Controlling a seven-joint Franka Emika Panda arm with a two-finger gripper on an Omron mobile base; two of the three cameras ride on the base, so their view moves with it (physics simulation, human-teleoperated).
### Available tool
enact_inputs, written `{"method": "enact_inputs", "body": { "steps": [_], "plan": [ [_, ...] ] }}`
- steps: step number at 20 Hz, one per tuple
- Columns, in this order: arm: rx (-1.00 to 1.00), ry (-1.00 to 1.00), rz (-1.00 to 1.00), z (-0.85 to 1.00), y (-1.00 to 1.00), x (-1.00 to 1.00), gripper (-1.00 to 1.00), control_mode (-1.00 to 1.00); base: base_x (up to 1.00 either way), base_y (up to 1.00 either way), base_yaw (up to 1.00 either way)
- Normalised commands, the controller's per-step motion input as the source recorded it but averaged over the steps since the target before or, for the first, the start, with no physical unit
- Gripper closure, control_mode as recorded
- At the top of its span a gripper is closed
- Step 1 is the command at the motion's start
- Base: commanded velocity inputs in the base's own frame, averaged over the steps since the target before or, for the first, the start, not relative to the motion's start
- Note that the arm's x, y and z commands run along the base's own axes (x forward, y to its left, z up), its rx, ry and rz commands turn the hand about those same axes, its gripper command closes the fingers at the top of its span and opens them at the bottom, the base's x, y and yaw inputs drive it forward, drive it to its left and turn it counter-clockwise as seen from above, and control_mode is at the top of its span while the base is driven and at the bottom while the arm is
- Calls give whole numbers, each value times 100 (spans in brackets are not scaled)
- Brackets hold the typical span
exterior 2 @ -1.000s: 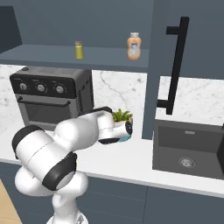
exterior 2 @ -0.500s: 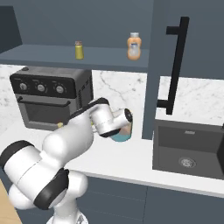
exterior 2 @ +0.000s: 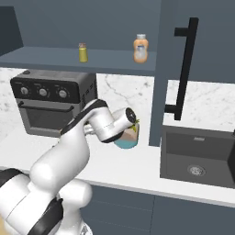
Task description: Put the shaker and condiment bottle from the counter next to their counterparts in the cabinet.
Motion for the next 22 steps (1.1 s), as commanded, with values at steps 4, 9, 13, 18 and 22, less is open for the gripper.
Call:
{"method": "enact_inputs", "body": {
  "steps": [4, 9, 13, 18, 22],
  "plan": [
    [-3, 0, -14, 42, 13, -10, 100, -100, 0, 0, 0],
    [-7, -1, -15, 41, 11, -6, 100, -100, 0, 0, 0],
    [-6, 0, -13, 39, 5, -13, 100, -100, 0, 0, 0],
    [-4, 0, -7, 47, 4, -6, 100, -100, 0, 0, 0],
    [-3, 0, -1, 45, 3, -7, 100, -100, 0, 0, 0]
  ]
}}
